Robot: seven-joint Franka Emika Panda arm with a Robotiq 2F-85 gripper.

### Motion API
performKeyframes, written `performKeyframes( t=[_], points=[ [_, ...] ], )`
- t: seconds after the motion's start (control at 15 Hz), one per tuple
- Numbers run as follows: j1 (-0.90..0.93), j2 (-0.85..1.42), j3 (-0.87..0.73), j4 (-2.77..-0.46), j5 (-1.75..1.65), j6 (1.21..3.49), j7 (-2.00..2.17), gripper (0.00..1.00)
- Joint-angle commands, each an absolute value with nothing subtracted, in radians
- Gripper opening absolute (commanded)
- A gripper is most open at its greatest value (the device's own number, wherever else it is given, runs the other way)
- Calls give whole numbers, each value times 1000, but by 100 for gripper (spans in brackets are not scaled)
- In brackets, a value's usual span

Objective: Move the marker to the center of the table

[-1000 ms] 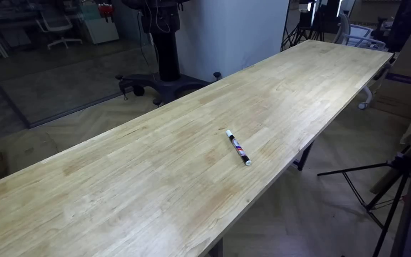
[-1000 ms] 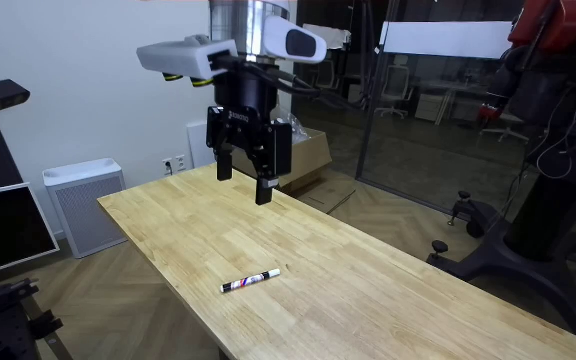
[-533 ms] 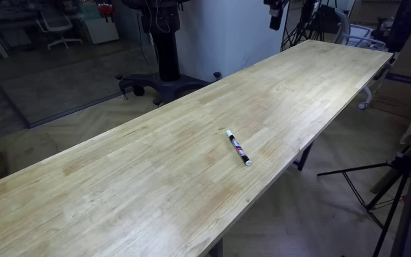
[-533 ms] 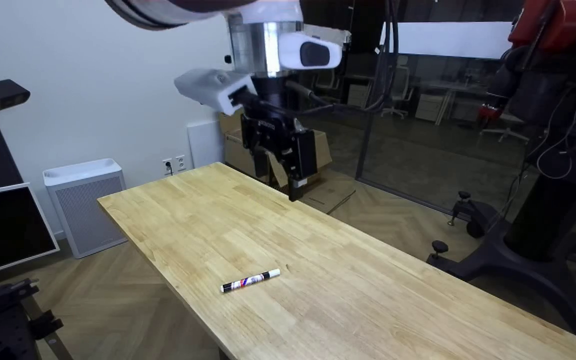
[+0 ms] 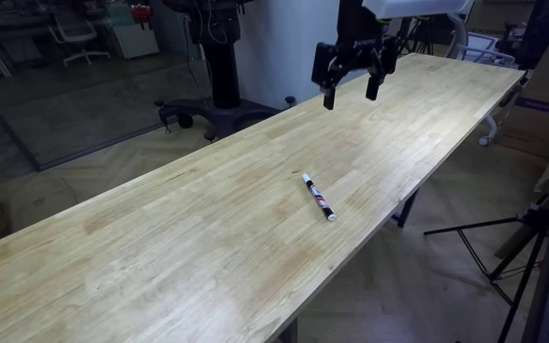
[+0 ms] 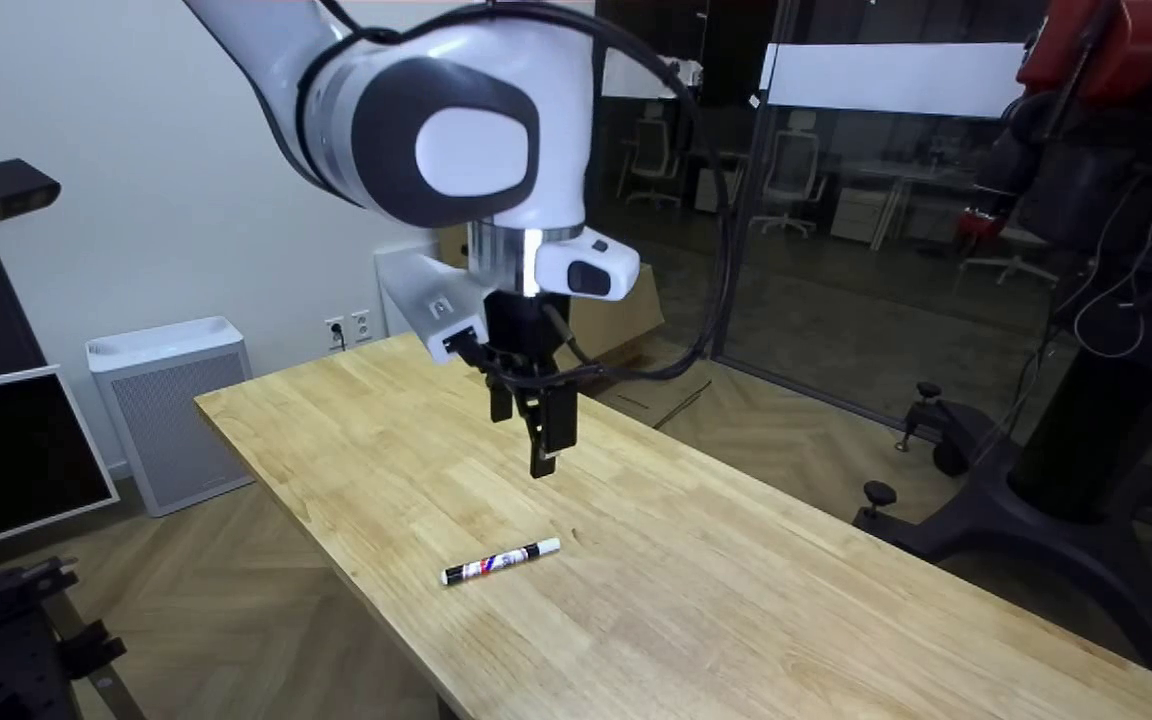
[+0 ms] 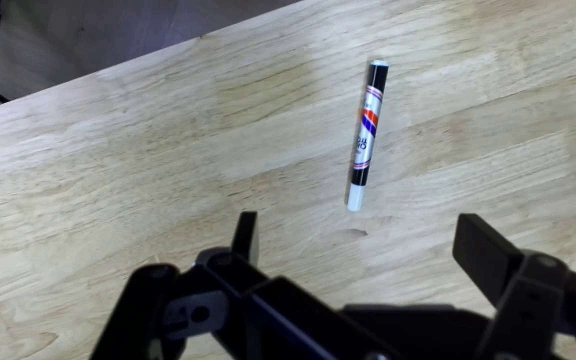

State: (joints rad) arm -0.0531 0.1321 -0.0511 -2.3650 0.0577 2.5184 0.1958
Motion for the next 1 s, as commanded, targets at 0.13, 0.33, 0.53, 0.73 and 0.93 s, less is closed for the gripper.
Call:
performKeyframes(
  t=[0.13,0.33,0.53,0.73,0.93],
  points=[
    [-14,295,-43,-2282,76,2607,242,100],
    [-10,292,-47,-2304,69,2612,214,100],
    [-11,299,-48,-2292,71,2612,214,100],
    [22,367,-61,-2260,32,2625,266,100],
    [24,444,-39,-2231,76,2639,243,100]
  ],
)
